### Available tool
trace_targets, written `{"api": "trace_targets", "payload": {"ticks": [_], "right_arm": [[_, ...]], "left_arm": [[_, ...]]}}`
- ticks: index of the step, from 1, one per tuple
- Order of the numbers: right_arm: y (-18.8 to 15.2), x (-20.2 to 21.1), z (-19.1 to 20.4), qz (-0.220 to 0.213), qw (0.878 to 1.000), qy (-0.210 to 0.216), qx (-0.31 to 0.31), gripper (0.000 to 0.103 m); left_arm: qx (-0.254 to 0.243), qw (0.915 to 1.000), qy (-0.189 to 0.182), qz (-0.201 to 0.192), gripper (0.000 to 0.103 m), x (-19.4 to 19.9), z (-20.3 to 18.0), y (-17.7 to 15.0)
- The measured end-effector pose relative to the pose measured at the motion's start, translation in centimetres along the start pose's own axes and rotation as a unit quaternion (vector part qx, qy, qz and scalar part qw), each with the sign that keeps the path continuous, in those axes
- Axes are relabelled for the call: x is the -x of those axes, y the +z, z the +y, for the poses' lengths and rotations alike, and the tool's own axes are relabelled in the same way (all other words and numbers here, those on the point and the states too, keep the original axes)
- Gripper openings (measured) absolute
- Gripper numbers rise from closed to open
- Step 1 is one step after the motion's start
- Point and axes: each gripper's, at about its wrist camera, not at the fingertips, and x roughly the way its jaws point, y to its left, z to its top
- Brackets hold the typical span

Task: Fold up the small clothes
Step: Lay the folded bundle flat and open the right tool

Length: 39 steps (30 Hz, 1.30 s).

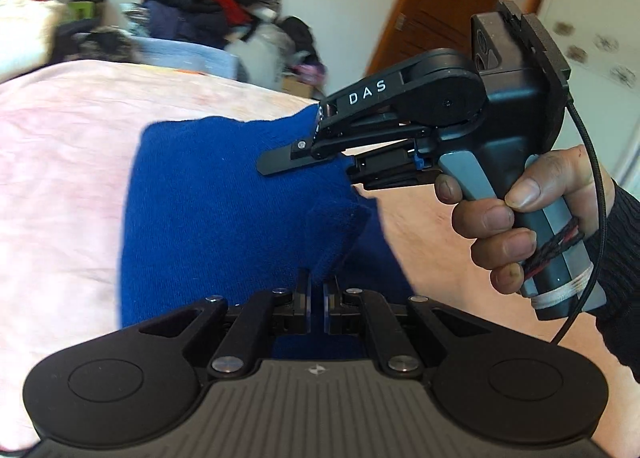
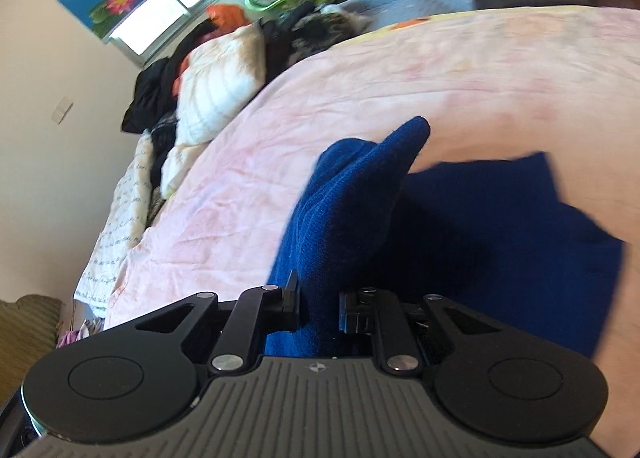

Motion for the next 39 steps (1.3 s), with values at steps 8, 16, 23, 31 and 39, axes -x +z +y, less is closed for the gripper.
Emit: {"api": "trace_targets", "payload": {"ticks": [8, 16, 23, 31, 39], "right_arm": [[-4.7, 2.5, -8.5, -0.019, 0.996, -0.034, -0.081, 0.019], [-3.3, 2.9, -9.5, -0.04, 0.996, -0.044, -0.062, 0.019], [-5.0, 4.5, -12.2, -0.078, 0.987, -0.011, -0.143, 0.041], [-7.4, 7.4, -7.3, -0.11, 0.991, 0.018, -0.07, 0.044], [-10.9, 6.8, -7.9, -0.102, 0.988, -0.039, -0.105, 0.047]], "left_arm": [[-0.025, 0.998, -0.011, 0.058, 0.005, -4.1, -4.7, -2.2], [-0.045, 0.9949, -0.016, 0.089, 0.005, -7.0, -6.1, -2.3], [-0.076, 0.9921, -0.056, 0.084, 0.023, -2.9, -4.0, -2.9], [-0.081, 0.9967, 0.002, -0.013, 0.068, 0.7, -1.8, -0.7], [-0.118, 0.9886, 0.088, 0.035, 0.068, -0.3, -0.6, -2.7]]}}
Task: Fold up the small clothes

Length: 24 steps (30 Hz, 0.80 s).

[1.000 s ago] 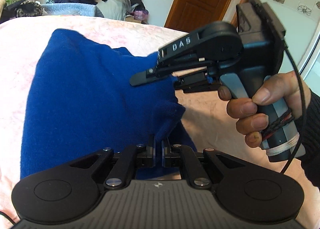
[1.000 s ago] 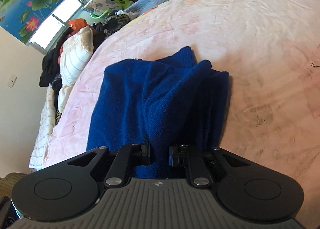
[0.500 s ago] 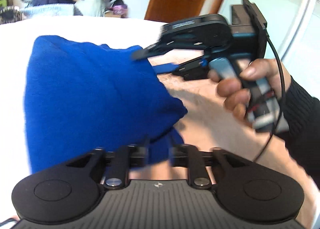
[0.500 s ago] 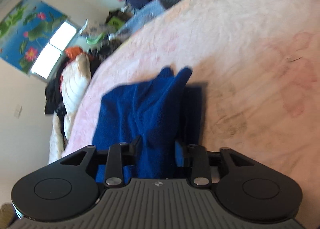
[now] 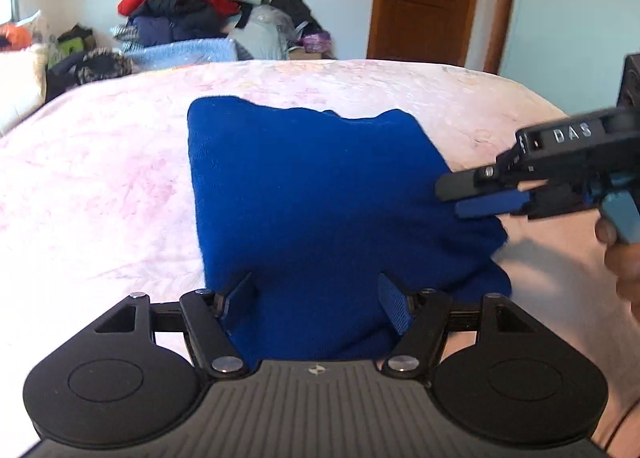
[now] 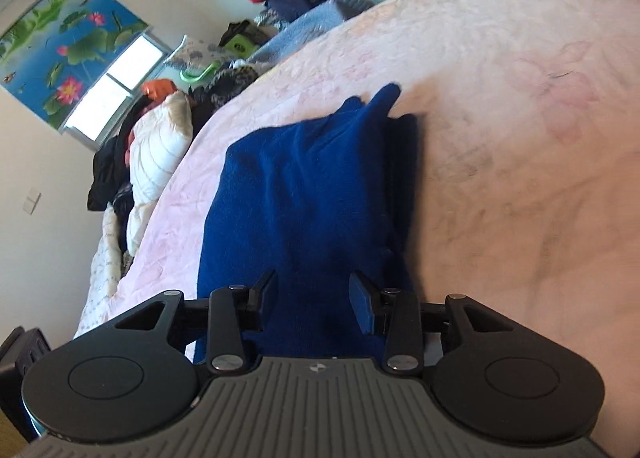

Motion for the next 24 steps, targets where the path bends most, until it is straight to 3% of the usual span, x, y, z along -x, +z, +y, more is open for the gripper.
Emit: {"api": "trace_targets", "payload": {"ticks": [2, 6, 8, 12, 16, 18, 19, 21, 24], "right_arm": [[-0.5, 1.2, -0.6, -0.012, 1.0, -0.01, -0.004, 0.051], [-1.2, 0.9, -1.3, 0.007, 0.999, -0.045, 0.0, 0.049], [-1.4, 0.7, -1.3, 0.01, 0.999, -0.046, -0.001, 0.049], [-1.4, -0.1, -1.2, 0.024, 0.999, -0.041, -0.002, 0.049], [-1.4, -0.2, -1.3, 0.025, 0.999, -0.038, -0.006, 0.048], [-1.5, -0.2, -1.5, 0.027, 0.999, -0.027, -0.016, 0.035], [-1.5, -0.2, -1.7, 0.032, 0.999, -0.024, -0.02, 0.019], [-1.5, 0.0, -1.7, 0.032, 0.999, -0.018, -0.022, 0.018], [-1.3, 0.8, -0.9, 0.025, 1.0, -0.01, -0.01, 0.017]], "left_arm": [[-0.029, 0.9995, 0.008, -0.008, 0.068, 1.1, -0.6, -1.1], [-0.06, 0.9978, 0.029, 0.002, 0.068, 1.6, -1.3, -2.8], [-0.062, 0.9978, 0.023, 0.0, 0.068, 1.9, -1.4, -2.7], [-0.049, 0.9969, 0.061, 0.01, 0.068, 0.8, -0.6, -1.9], [-0.047, 0.9961, 0.071, 0.023, 0.067, 0.0, 0.0, -1.8], [-0.058, 0.9956, 0.07, 0.021, 0.045, -0.2, -0.3, -1.9], [-0.062, 0.9952, 0.074, 0.019, 0.039, -0.2, -0.5, -1.9], [-0.068, 0.9941, 0.083, 0.013, 0.018, -0.2, -0.6, -1.9], [-0.067, 0.9941, 0.085, 0.01, 0.01, 0.1, -0.1, -1.8]]}}
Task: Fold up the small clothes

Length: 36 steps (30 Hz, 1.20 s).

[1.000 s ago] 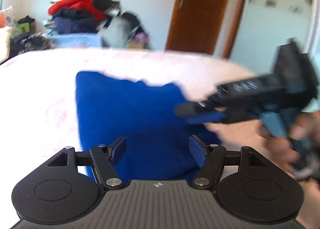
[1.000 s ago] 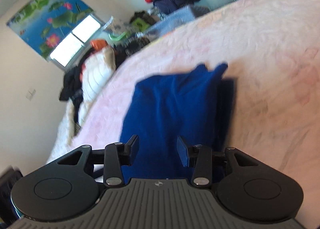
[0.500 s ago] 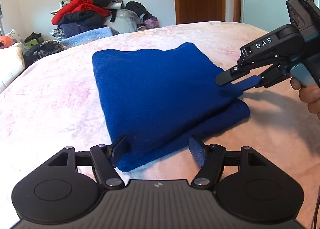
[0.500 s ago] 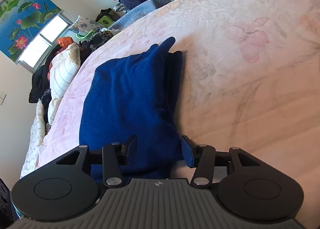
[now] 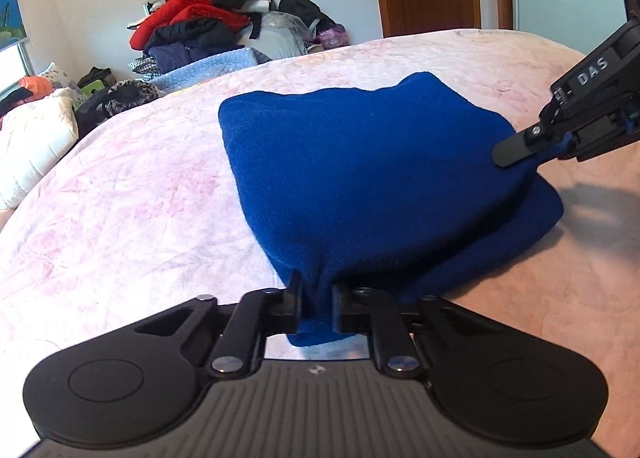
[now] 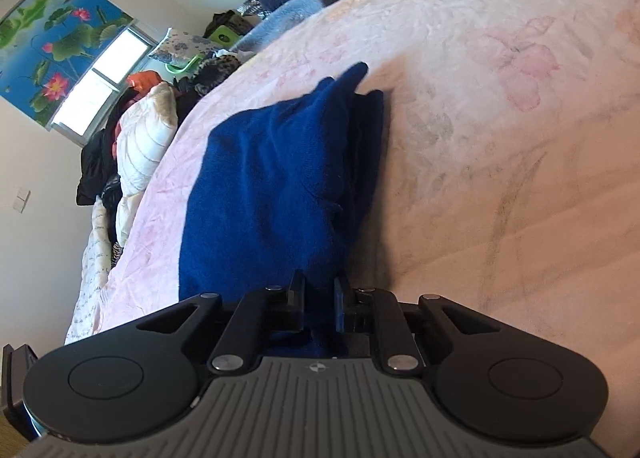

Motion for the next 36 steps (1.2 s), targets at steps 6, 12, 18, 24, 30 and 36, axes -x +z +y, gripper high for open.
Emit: {"api": "trace_targets", "payload": {"ticks": [6, 12, 18, 24, 30, 36], "right_arm": [[0.1, 2.1, 2.3, -0.003, 0.999, 0.044, 0.026, 0.015], [-1.7, -0.3, -0.7, 0.027, 1.0, 0.011, -0.009, 0.016], [1.3, 2.7, 0.2, -0.047, 0.998, 0.026, -0.01, 0.038], [8.4, -2.4, 1.2, -0.08, 0.994, 0.061, -0.038, 0.038], [10.6, -10.8, 3.0, -0.012, 0.999, -0.031, 0.012, 0.042], [9.3, -11.0, 1.8, -0.019, 0.999, -0.046, 0.021, 0.024]], "left_arm": [[0.015, 0.9999, 0.0, 0.002, 0.009, 1.6, 2.3, -0.2], [-0.005, 0.9993, 0.003, 0.036, 0.011, 1.2, 1.2, -1.2], [0.04, 0.9987, -0.031, 0.009, 0.013, 4.4, 3.4, 0.2], [0.01, 0.9991, -0.04, -0.007, 0.013, 0.9, 0.6, 3.1], [-0.004, 0.9992, -0.039, 0.004, 0.015, -2.0, -0.4, 1.6], [0.031, 0.9974, -0.064, 0.005, 0.015, -2.3, 1.2, 1.5]]}}
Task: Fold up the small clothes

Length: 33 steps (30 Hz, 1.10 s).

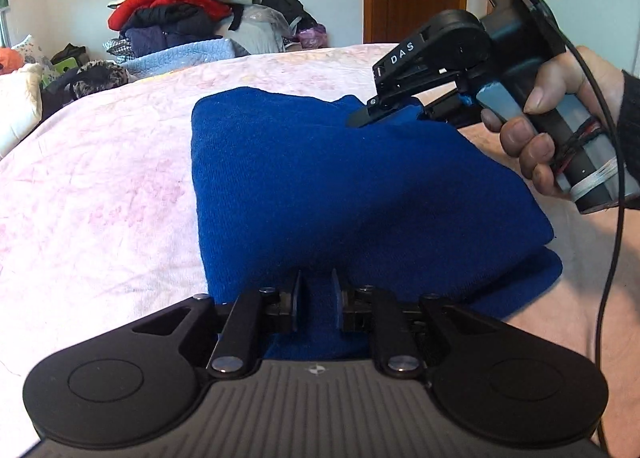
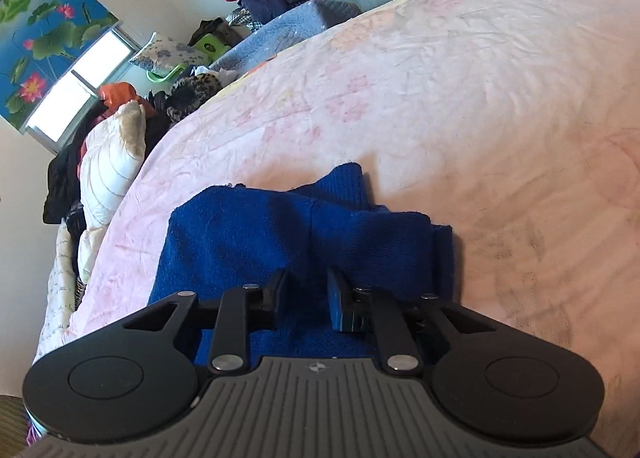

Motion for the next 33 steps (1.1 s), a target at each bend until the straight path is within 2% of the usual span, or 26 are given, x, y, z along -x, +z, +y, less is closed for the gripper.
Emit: {"api": "trace_targets", "payload": {"ticks": [1, 2, 3, 4, 6, 7, 8, 9, 11, 13, 15, 20, 22, 24, 25, 27, 28, 31, 33], "right_arm": [[0.0, 0.2, 0.5, 0.0, 1.0, -0.011, 0.007, 0.025], [-0.2, 0.8, 1.1, -0.004, 1.0, -0.022, 0.012, 0.032], [-0.4, 1.6, 1.7, -0.012, 0.999, -0.027, 0.016, 0.036], [-0.8, 2.6, 2.3, -0.023, 0.999, -0.026, 0.022, 0.038], [-2.0, 4.7, 3.3, -0.044, 0.998, -0.006, 0.04, 0.048], [-2.5, 5.3, 3.7, -0.045, 0.998, 0.004, 0.046, 0.052], [-3.2, 5.6, 3.9, -0.039, 0.998, 0.006, 0.054, 0.057], [-3.8, 5.5, 3.8, -0.031, 0.997, -0.001, 0.064, 0.056], [-4.8, 4.6, 2.8, -0.013, 0.998, -0.016, 0.066, 0.048], [-5.3, 5.1, 1.8, -0.031, 0.998, -0.003, 0.052, 0.045], [-5.1, 6.0, 1.8, -0.026, 0.999, -0.002, 0.021, 0.047], [-6.6, 9.7, 2.3, -0.044, 0.999, 0.024, 0.008, 0.06], [-7.5, 10.8, 1.6, -0.045, 0.999, 0.028, 0.003, 0.062], [-8.4, 11.5, 0.5, -0.039, 0.999, 0.013, 0.001, 0.063], [-8.7, 11.6, -0.1, -0.032, 0.999, 0.004, 0.001, 0.063], [-9.3, 11.7, -1.3, -0.014, 1.0, -0.012, -0.006, 0.062], [-9.6, 11.6, -1.8, -0.004, 1.0, -0.015, -0.012, 0.062], [-10.5, 11.3, -2.6, 0.016, 1.0, -0.006, -0.023, 0.066], [-10.6, 11.2, -2.6, 0.02, 0.999, 0.011, -0.027, 0.073]], "left_arm": [[0.001, 1.0, 0.001, 0.003, 0.015, 0.1, 0.0, 0.1], [0.006, 1.0, 0.001, 0.007, 0.015, 0.3, 0.1, 0.2], [0.014, 0.9999, 0.001, 0.01, 0.02, 0.6, 0.3, 0.2], [0.02, 0.9997, -0.001, 0.012, 0.025, 0.8, 0.5, 0.3], [0.02, 0.9997, -0.002, 0.012, 0.049, 1.1, 0.6, 0.0], [0.015, 0.9998, -0.001, 0.011, 0.052, 1.1, 0.6, -0.2], [0.01, 0.9999, 0.002, 0.01, 0.052, 1.0, 0.4, -0.3], [0.009, 0.9999, 0.005, 0.009, 0.052, 0.9, 0.2, -0.4], [0.013, 0.9998, 0.007, 0.01, 0.052, 0.7, 0.2, -0.3], [0.018, 0.9997, 0.008, 0.013, 0.052, 0.7, 0.2, -0.2], [0.024, 0.9995, 0.009, 0.016, 0.052, 1.0, 0.4, -0.1], [0.055, 0.9982, 0.023, 0.01, 0.053, 2.9, 1.3, -0.1], [0.071, 0.9972, 0.021, 0.001, 0.058, 4.1, 2.3, 0.1], [0.099, 0.995, 0.013, -0.007, 0.068, 5.1, 3.8, 0.2], [0.12, 0.9928, 0.003, -0.008, 0.07, 5.4, 4.8, 0.2], [0.182, 0.9825, -0.038, 0.001, 0.071, 5.3, 7.4, 0.1], [0.222, 0.973, -0.063, 0.014, 0.071, 4.7, 8.7, -0.1], [0.331, 0.9335, -0.131, 0.046, 0.071, 2.5, 12.0, -1.3], [0.359, 0.9192, -0.151, 0.058, 0.071, 1.4, 12.7, -1.9]]}}
